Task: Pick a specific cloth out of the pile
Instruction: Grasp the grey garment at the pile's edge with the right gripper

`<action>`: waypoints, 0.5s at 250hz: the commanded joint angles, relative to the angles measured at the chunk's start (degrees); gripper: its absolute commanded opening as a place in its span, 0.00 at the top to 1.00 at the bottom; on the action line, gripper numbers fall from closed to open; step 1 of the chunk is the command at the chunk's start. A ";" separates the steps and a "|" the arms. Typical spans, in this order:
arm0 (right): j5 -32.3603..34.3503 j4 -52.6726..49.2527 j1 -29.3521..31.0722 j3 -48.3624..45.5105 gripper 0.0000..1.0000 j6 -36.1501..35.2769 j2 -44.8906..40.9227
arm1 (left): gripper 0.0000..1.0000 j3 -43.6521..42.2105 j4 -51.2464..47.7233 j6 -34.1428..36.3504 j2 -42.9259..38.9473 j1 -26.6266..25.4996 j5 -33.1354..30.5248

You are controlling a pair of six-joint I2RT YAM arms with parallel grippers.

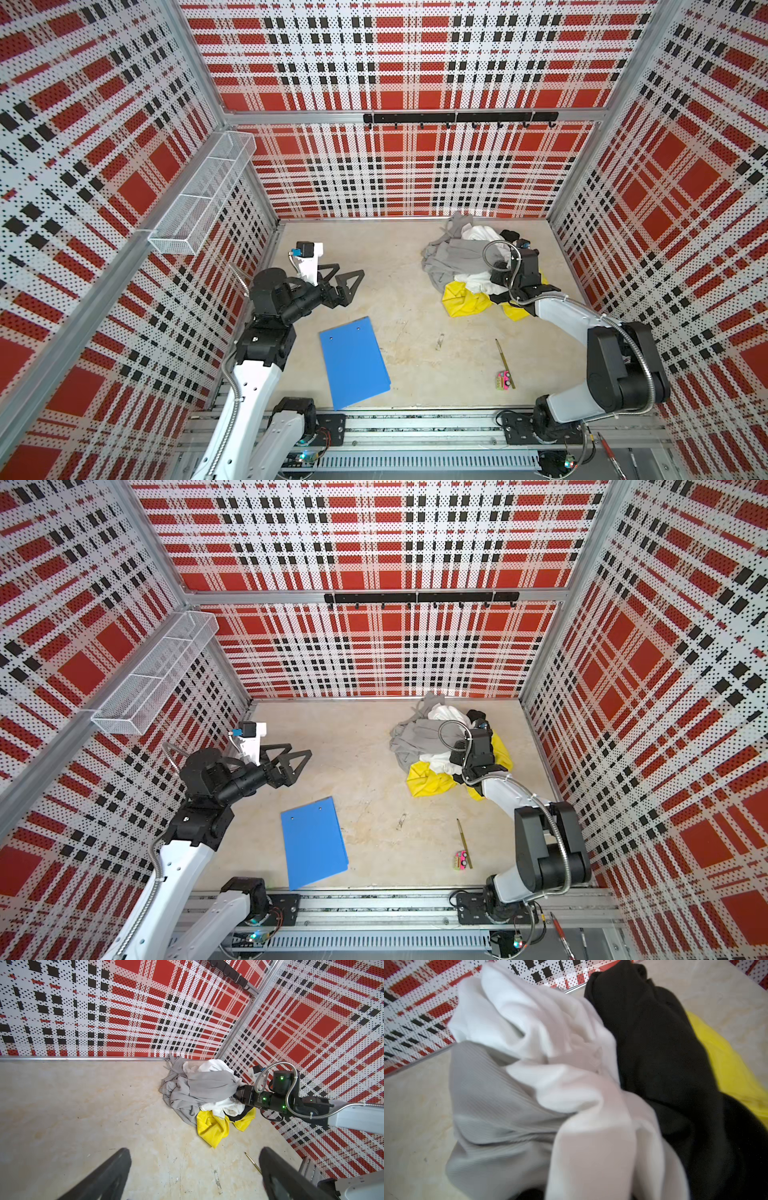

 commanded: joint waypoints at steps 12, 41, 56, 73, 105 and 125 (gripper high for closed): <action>7.02 -4.70 6.36 2.01 0.30 -4.37 0.11 | 0.01 -0.65 1.81 -0.46 -0.13 0.20 0.65; 8.98 -7.35 13.05 6.55 0.02 -8.09 1.41 | 0.01 -0.64 1.89 -0.56 -0.08 0.16 0.44; 8.45 -8.14 15.72 8.51 0.00 -9.13 3.66 | 0.01 -0.67 1.90 -0.66 0.01 0.06 0.37; 7.66 -9.51 17.45 10.38 0.00 -9.33 7.29 | 0.01 -0.69 1.90 -0.67 -0.01 -0.02 0.34; 8.53 -14.00 19.03 13.23 0.00 -9.00 14.48 | 0.01 -0.80 1.88 -0.67 0.10 -0.37 0.24; 11.30 -14.47 19.77 11.58 0.00 -8.90 16.04 | 0.01 -0.75 1.97 -0.68 0.20 -0.47 0.02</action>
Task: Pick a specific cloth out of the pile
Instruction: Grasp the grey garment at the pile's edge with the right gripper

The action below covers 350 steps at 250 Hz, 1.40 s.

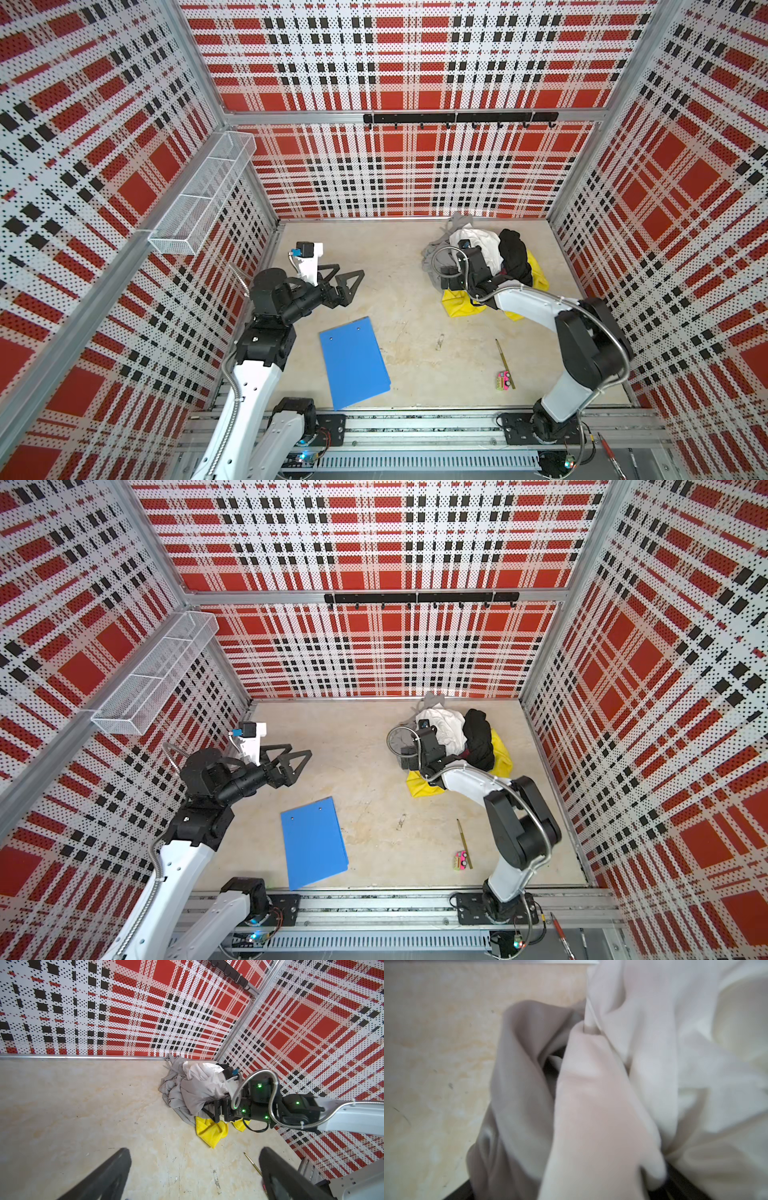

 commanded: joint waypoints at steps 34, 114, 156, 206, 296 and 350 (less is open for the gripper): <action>10.59 -4.28 -0.41 -7.22 0.00 -1.84 -0.41 | 0.01 -0.69 1.88 -0.23 0.16 -0.29 -0.03; -6.30 -3.02 -9.42 -8.71 0.00 -5.56 -11.66 | 0.01 -0.60 1.92 -0.54 0.32 -0.25 0.02; -13.78 -5.09 -9.20 -5.01 0.00 -5.79 -14.82 | 0.01 -0.69 1.90 -0.51 0.23 -0.34 -0.21; -13.05 -14.41 -9.20 0.18 0.00 -4.20 -22.41 | 0.01 -0.69 1.94 -0.53 0.23 -0.34 -0.26; -5.58 -21.02 -0.19 11.06 0.44 -2.16 -16.64 | 0.01 -0.60 2.01 -0.84 0.42 0.04 0.32; 1.00 -21.97 2.43 18.30 0.37 0.41 -0.88 | 0.01 -0.75 1.99 -0.70 -0.10 -0.16 -0.03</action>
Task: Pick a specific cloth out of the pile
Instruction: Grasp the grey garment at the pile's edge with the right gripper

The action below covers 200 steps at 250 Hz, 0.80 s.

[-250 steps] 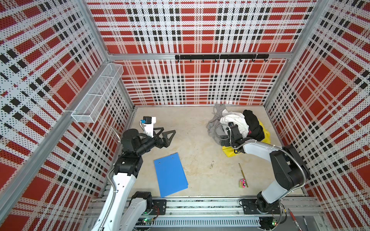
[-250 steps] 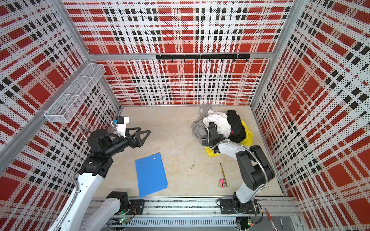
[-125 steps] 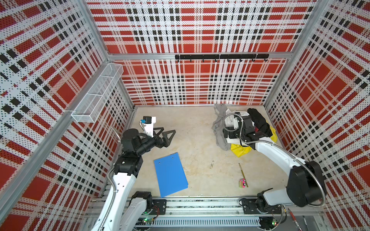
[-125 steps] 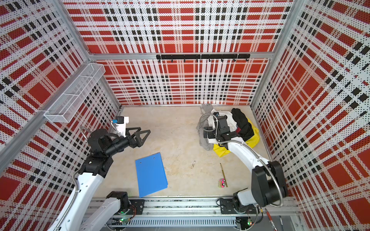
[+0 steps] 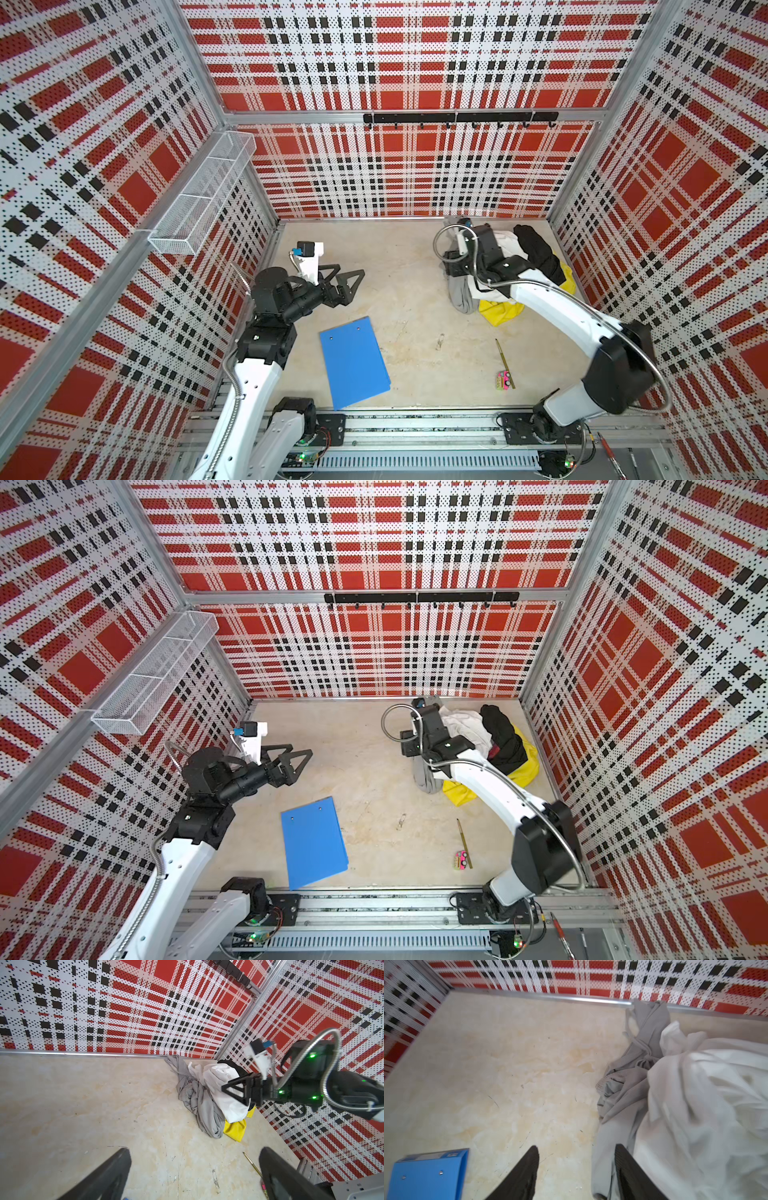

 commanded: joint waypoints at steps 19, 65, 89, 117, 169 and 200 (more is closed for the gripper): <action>10.30 -4.48 0.30 5.98 0.36 2.03 11.96 | 0.01 -0.76 2.01 -0.36 -0.74 -0.10 0.01; 18.04 -7.10 0.28 8.30 0.24 1.28 19.41 | 0.01 -0.76 2.01 -0.44 -0.54 -0.18 0.38; 22.84 -9.57 0.28 10.39 0.21 0.89 22.65 | 0.01 -0.84 2.01 -0.42 -0.58 -0.26 0.37; 24.19 -8.93 0.24 10.47 0.14 0.03 23.79 | 0.01 -0.82 1.98 -0.39 -0.47 -0.40 0.44; 20.12 -5.92 0.39 11.39 0.64 -2.05 25.96 | 0.01 -0.87 2.01 -0.39 -0.58 -0.50 0.32; 16.80 -2.68 0.67 10.97 0.87 -3.82 23.83 | 0.01 -0.85 1.97 -0.41 -0.58 -0.59 0.28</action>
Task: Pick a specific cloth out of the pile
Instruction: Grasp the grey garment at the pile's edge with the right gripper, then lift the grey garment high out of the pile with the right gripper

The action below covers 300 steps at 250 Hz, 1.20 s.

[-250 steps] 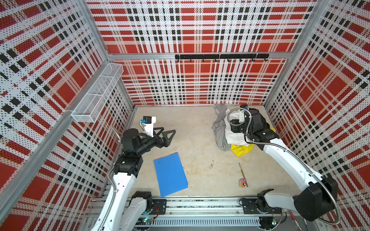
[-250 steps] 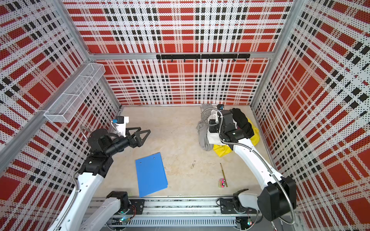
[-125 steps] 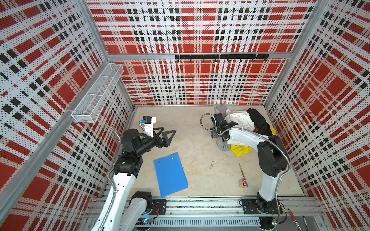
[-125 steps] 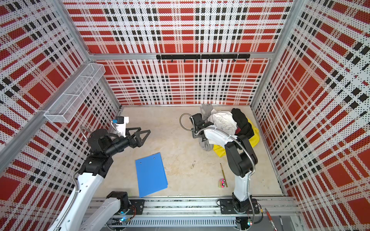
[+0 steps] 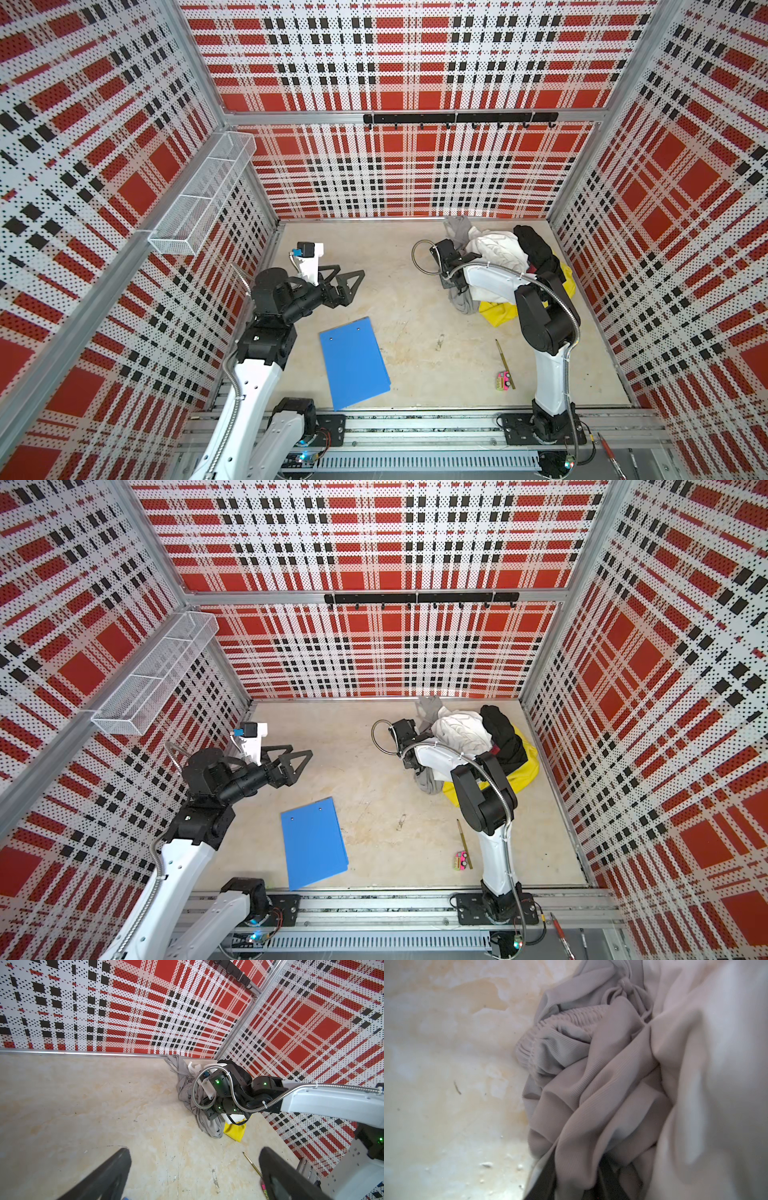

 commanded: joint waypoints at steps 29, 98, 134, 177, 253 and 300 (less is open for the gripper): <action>-10.18 10.44 0.21 -1.67 0.95 -2.40 -7.07 | 0.01 -0.64 1.95 -0.39 -0.52 -0.32 0.25; -21.15 18.72 -1.19 -4.38 0.97 -0.75 -24.20 | 0.01 -0.56 1.94 -0.39 -0.66 -0.31 0.72; -31.09 22.19 -4.90 -3.41 0.98 2.67 -30.44 | 0.01 -0.56 2.08 -0.48 -0.77 -0.39 1.17; -44.08 33.43 -10.80 -6.31 0.99 9.58 -36.50 | 0.01 -0.60 2.25 -0.55 -0.95 -0.50 1.27; -62.32 69.51 -20.13 -8.93 1.00 37.88 -37.54 | 0.01 -0.73 2.80 -0.97 -1.04 -0.76 1.47; -62.77 89.20 -22.32 -2.52 1.00 52.72 -32.26 | 0.01 -1.17 3.99 -1.32 -1.64 -1.19 1.82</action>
